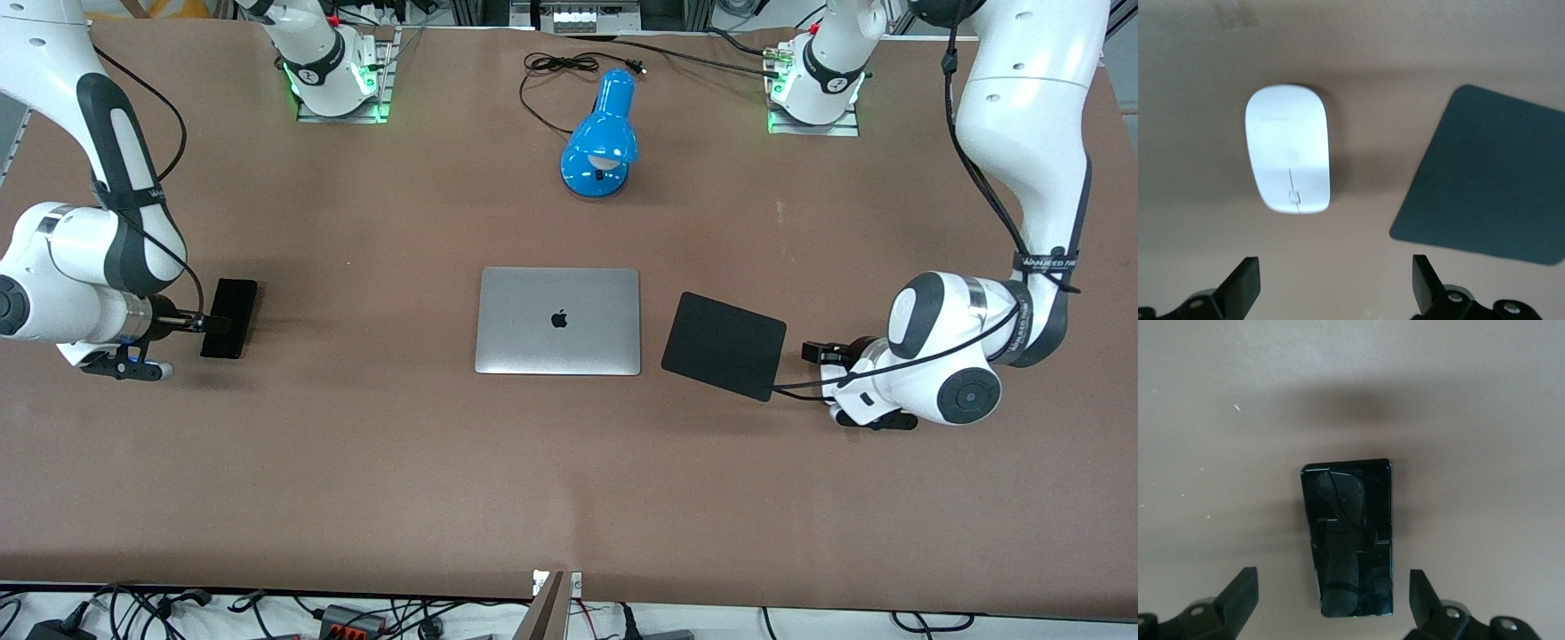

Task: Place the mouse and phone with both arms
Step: 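Lower and close the right gripper on the phone while the left grasps mouse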

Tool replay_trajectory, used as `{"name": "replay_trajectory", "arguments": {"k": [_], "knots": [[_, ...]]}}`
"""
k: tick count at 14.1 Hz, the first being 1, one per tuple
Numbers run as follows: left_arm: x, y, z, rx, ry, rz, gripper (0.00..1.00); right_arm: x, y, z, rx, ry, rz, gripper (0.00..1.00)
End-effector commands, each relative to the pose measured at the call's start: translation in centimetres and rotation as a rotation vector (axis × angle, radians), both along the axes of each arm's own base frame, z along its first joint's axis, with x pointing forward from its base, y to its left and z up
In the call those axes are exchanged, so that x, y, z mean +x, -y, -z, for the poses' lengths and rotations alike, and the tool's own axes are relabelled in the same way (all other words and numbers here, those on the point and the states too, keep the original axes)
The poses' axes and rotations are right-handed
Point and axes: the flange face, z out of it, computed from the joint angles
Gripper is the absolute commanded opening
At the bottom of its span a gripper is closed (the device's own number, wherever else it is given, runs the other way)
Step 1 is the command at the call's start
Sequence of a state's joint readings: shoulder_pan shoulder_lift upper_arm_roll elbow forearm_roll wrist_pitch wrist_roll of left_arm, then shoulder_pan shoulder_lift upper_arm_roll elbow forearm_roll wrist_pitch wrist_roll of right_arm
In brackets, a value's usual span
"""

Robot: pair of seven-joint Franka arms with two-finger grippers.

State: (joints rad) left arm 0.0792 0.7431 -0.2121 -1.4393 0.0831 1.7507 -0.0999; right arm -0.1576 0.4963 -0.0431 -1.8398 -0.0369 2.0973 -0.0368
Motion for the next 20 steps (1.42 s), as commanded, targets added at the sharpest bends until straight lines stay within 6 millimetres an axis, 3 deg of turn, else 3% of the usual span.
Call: {"name": "replay_trajectory", "arguments": {"k": [1, 5, 11, 20], "knots": [[0.9, -0.6, 1.0, 0.01, 0.025, 0.07, 1.0, -1.6, 0.4, 0.3, 0.015, 0.011, 0.036, 1.0], [1.3, -1.9, 3.3, 0.011, 0.044, 0.091, 1.0, -3.3, 1.8, 2.7, 0.011, 0.046, 0.061, 1.0], [1.3, -2.6, 5.0, -0.001, 0.042, 0.092, 1.0, -3.8, 1.1, 5.2, 0.017, 0.033, 0.044, 1.0], [1.7, -3.0, 5.4, 0.023, 0.081, 0.114, 1.0, -4.0, 1.0, 7.4, 0.02, 0.022, 0.033, 1.0]]}}
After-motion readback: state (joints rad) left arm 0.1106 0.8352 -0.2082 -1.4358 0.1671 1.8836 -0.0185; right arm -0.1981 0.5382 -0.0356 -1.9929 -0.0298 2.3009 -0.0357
